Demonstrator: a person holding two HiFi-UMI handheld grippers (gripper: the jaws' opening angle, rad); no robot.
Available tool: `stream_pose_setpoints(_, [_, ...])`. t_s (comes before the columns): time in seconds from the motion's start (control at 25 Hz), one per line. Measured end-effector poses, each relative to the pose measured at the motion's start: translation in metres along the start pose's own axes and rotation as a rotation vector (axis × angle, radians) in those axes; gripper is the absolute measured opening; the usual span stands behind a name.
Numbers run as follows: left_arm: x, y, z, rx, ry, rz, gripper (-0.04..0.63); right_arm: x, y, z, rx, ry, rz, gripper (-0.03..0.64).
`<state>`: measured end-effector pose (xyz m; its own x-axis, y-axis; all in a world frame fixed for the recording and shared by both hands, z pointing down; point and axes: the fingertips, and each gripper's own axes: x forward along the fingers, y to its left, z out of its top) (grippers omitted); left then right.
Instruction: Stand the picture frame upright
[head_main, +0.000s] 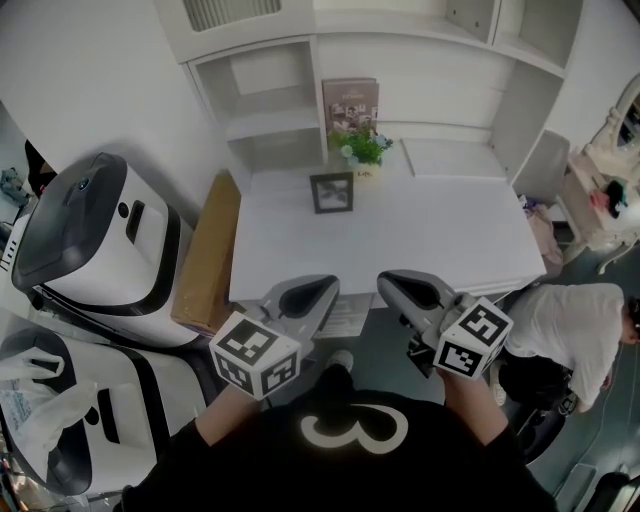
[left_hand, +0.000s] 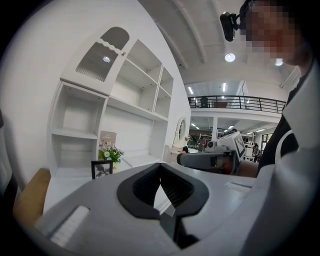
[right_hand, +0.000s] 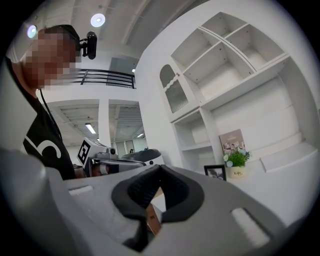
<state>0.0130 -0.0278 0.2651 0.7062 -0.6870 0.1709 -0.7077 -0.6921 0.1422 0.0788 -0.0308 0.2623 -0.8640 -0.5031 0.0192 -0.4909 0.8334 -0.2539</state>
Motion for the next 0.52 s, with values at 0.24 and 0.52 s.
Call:
stream_pose_setpoints(0.24, [0.001, -0.009, 0.005, 0.019, 0.003, -0.002, 0.009, -0.006, 0.005, 0.005, -0.011, -0.012, 0.002, 0.002])
stream_pose_setpoints(0.52, [-0.006, -0.019, 0.006, 0.028, 0.006, 0.003, 0.009, -0.016, 0.014, 0.005, -0.012, -0.021, 0.0, 0.002])
